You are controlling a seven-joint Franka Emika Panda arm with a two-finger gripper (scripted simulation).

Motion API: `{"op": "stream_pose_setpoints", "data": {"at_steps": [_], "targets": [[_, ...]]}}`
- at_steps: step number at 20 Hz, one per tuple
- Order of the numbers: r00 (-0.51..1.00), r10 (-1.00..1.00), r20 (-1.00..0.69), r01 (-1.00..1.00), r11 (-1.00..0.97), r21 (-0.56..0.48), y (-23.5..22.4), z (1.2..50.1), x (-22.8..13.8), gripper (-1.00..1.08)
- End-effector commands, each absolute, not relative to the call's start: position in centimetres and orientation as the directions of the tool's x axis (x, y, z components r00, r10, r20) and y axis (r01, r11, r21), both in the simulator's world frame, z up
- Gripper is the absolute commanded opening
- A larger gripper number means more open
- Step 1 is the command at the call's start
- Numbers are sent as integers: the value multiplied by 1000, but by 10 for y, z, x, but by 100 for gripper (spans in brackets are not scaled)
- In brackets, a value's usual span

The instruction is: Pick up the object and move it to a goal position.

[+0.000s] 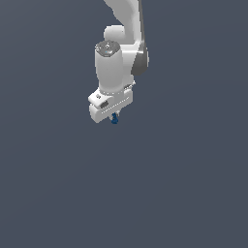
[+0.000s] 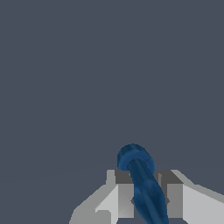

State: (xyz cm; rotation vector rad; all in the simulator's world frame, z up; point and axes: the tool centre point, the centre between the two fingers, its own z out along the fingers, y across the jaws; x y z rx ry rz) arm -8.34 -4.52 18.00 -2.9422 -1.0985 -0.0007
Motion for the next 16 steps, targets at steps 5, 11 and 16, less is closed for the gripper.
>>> {"op": "stream_pose_setpoints", "data": {"at_steps": [5, 11, 16], "targets": [[755, 656, 3, 656, -755, -2, -72, 250, -90, -100], [755, 656, 3, 656, -755, -3, -96, 312, -96, -100], [755, 656, 3, 656, -755, -2, -117, 363, -99, -100]]}}
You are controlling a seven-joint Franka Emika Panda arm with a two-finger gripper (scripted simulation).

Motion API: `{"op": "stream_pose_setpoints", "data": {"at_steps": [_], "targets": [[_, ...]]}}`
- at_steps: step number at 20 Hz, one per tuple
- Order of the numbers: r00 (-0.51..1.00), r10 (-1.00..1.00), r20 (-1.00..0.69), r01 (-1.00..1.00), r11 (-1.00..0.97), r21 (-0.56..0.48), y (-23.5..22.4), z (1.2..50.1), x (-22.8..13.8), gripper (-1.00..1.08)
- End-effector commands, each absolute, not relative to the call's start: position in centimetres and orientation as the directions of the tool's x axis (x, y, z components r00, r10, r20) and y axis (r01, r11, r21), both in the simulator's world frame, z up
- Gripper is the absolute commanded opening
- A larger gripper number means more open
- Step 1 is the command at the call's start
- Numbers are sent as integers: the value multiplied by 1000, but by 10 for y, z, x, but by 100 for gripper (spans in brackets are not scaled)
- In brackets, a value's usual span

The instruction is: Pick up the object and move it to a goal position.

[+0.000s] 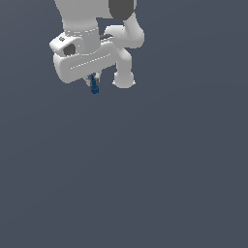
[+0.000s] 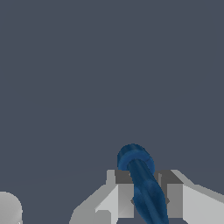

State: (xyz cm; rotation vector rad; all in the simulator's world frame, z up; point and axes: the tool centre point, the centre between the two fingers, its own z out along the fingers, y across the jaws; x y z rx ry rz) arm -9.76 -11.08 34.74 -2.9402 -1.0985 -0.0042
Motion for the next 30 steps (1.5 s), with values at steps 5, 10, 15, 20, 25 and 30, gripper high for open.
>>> {"op": "stream_pose_setpoints", "data": {"at_steps": [5, 10, 15, 20, 25, 30], "targets": [[755, 655, 2, 655, -755, -2, -138, 414, -103, -100], [756, 655, 1, 655, -756, -1, -156, 459, -104, -100], [756, 655, 0, 655, -756, 0, -169, 490, -105, -100], [756, 654, 0, 654, -756, 0, -177, 510, -105, -100], [756, 654, 0, 654, -756, 0, -182, 519, -104, -100], [756, 654, 0, 654, -756, 0, -182, 521, -104, -100]]}}
